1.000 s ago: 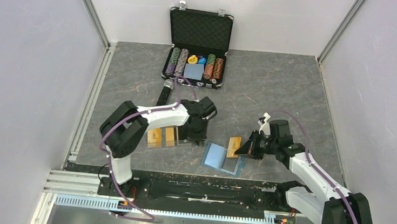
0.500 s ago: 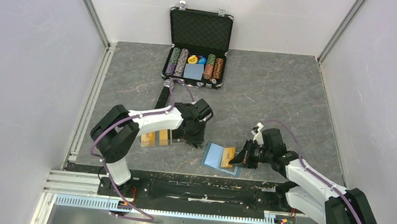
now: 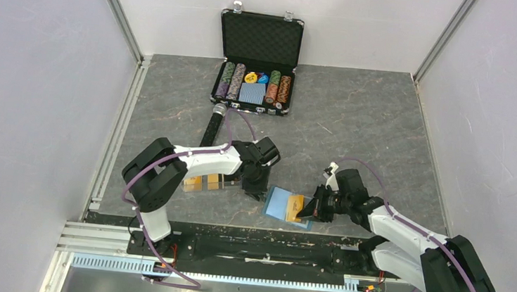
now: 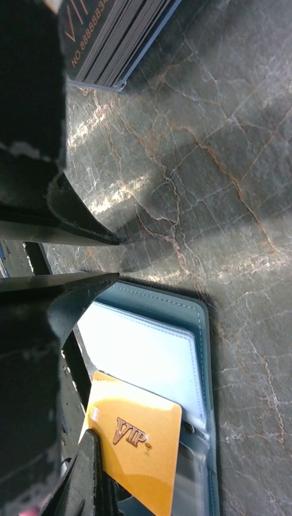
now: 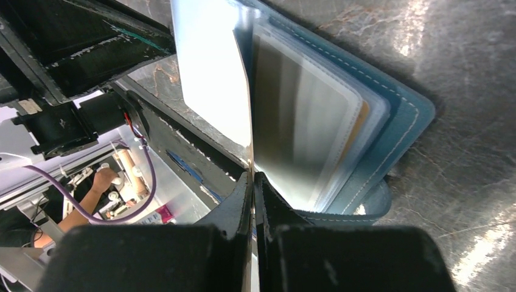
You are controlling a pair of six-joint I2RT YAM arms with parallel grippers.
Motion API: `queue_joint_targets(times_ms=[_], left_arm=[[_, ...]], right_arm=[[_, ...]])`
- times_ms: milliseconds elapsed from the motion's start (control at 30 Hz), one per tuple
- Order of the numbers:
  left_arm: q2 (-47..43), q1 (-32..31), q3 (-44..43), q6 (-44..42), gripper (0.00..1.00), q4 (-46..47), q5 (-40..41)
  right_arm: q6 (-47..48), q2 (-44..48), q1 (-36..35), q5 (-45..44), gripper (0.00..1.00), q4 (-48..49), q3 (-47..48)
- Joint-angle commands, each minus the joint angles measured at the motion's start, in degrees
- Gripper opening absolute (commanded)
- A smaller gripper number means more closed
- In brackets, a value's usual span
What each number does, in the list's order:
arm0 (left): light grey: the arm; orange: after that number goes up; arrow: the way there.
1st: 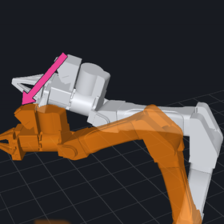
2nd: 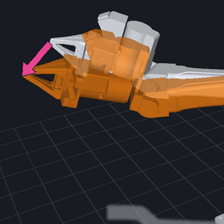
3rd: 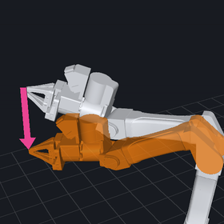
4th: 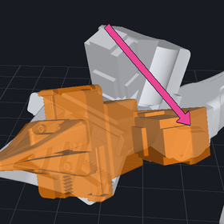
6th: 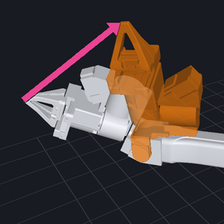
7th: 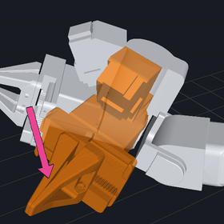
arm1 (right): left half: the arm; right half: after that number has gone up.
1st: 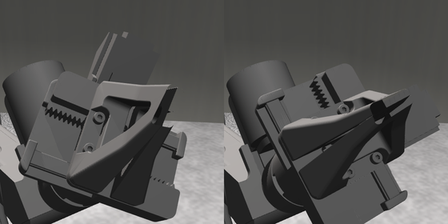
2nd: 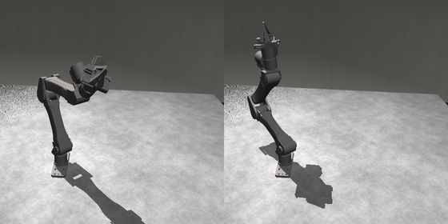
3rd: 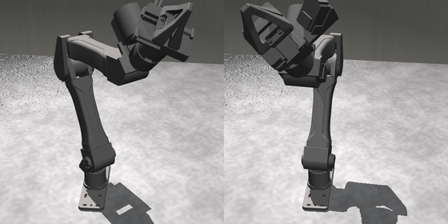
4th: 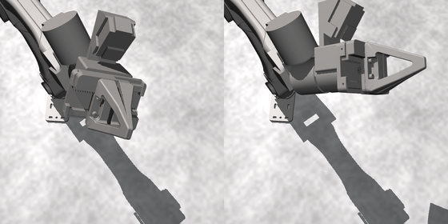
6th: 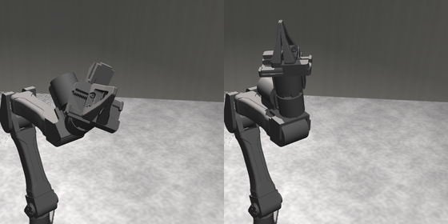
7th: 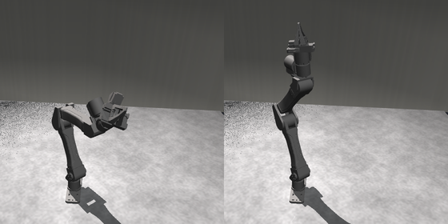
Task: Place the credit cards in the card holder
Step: Insert the credit card into the card holder.
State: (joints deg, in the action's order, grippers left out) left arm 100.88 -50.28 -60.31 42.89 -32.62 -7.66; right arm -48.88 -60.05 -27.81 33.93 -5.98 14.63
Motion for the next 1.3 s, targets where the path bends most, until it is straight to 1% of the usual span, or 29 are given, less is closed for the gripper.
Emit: queue_joint_targets(times_ms=[0, 233, 433, 600, 933, 1167, 1267], left_arm=[[0.57, -0.31, 0.79, 2.55, 0.29, 1.66, -0.17], [1.25, -0.69, 0.65, 2.46, 0.28, 1.77, -0.33], [1.58, -1.04, 0.2, 2.37, 0.28, 1.64, -0.54], [1.52, -1.22, 0.46, 2.28, 0.27, 1.72, -0.87], [0.69, -2.33, 1.51, 3.07, 0.26, 1.68, -0.69], [0.33, -2.87, 2.52, 3.68, 0.26, 1.74, -0.6], [0.19, -3.11, 2.83, 3.99, 0.24, 1.84, -0.64]], right_arm=[[2.58, 0.63, -0.21, -2.69, 0.0, -3.23, 1.61], [4.85, 0.14, -0.24, -2.58, 0.0, -6.77, 2.63], [4.79, -1.66, -0.31, -2.06, 0.0, -4.26, 2.29], [6.29, -5.1, -0.33, -1.75, 0.0, -1.79, 2.68], [9.68, -12.59, -0.24, -0.82, 0.0, -0.15, 8.18], [12.54, -14.77, -0.22, -1.93, 0.0, 0.18, 10.3], [12.48, -15.43, -0.18, -1.79, 0.0, 1.08, 9.56]])
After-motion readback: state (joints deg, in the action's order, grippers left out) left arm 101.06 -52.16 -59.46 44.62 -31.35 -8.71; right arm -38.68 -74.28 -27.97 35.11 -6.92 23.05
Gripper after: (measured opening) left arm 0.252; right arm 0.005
